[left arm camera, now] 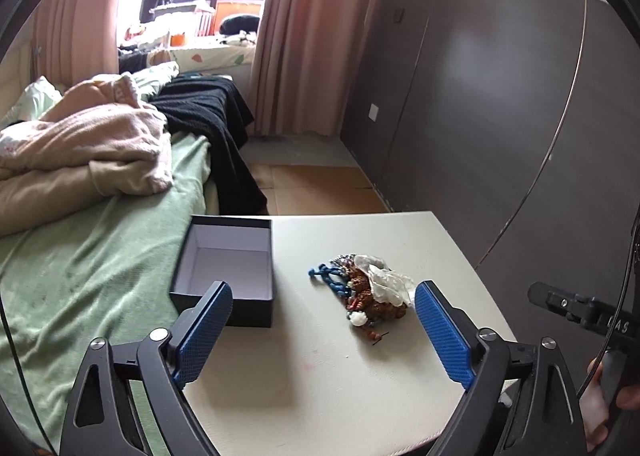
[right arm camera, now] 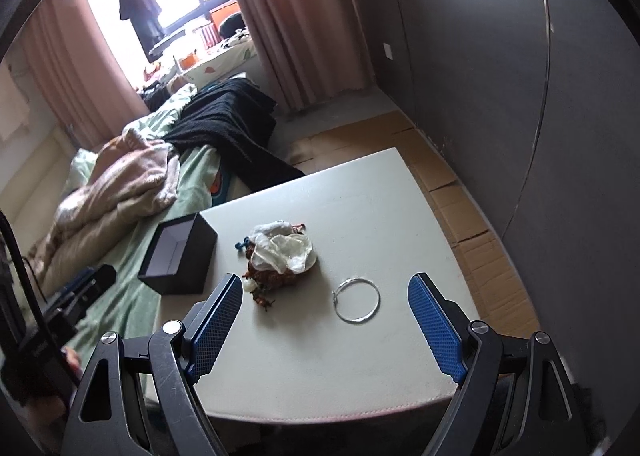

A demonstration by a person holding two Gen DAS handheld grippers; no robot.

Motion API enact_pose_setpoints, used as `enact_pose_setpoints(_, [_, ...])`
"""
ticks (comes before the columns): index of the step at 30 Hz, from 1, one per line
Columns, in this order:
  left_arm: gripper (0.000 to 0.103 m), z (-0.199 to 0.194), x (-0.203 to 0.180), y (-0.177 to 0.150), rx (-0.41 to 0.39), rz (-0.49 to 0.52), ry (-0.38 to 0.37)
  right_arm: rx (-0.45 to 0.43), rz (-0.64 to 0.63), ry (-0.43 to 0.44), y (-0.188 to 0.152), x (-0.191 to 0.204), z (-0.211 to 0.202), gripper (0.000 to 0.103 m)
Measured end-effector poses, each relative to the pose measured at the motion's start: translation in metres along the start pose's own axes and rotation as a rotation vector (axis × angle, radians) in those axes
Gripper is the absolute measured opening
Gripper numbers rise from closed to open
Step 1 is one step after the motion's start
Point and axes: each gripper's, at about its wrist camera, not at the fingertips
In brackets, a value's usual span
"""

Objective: Organize jewelry
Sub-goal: 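Grasp the white tissue wrap with the left tool while the right tool approaches the silver hoop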

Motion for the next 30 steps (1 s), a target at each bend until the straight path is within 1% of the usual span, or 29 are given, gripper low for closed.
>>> enact_pose_setpoints(2, [0.086,0.011,-0.007,0.000,0.020,0.012,-0.005,0.027,0.041,0.007,0.004,-0.008,0.006,0.084])
enact_pose_setpoints(5, [0.081,0.023,-0.015,0.000,0.038,0.013,-0.016,0.040,0.092,0.024,0.009,-0.018,0.012,0.083])
enact_pose_setpoints(7, [0.078,0.032,-0.019,0.000,0.048,0.016,-0.022,0.055,0.109,0.020,0.012,-0.021,0.016,0.080])
enact_pose_setpoints(9, [0.074,0.040,-0.026,0.001,0.055,0.028,-0.033,0.070,0.129,0.014,0.014,-0.026,0.021,0.079])
enact_pose_setpoints(13, [0.072,0.066,-0.042,0.004,0.089,0.076,-0.072,0.108,0.191,0.012,0.016,-0.041,0.034,0.076])
enact_pose_setpoints(16, [0.065,0.084,-0.054,0.002,0.121,0.118,-0.076,0.137,0.236,0.021,0.018,-0.053,0.043,0.074])
enact_pose_setpoints(18, [0.065,0.091,-0.062,0.002,0.133,0.131,-0.088,0.145,0.253,0.017,0.021,-0.059,0.047,0.074])
enact_pose_setpoints(21, [0.065,0.102,-0.076,-0.001,0.142,0.167,-0.085,0.157,0.281,0.020,0.023,-0.067,0.052,0.074])
enact_pose_setpoints(25, [0.065,0.121,-0.089,-0.006,0.167,0.208,-0.063,0.163,0.295,0.003,0.027,-0.074,0.057,0.074])
enact_pose_setpoints(30, [0.065,0.147,-0.092,-0.011,0.224,0.230,-0.021,0.175,0.303,-0.006,0.033,-0.077,0.063,0.074])
Point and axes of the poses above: each gripper's, at about its wrist camera, not at the fingertips, and z roughly the way its jaws point, x to its left, y to its top, and after that the axes turned 2 degrees about x, right-handed
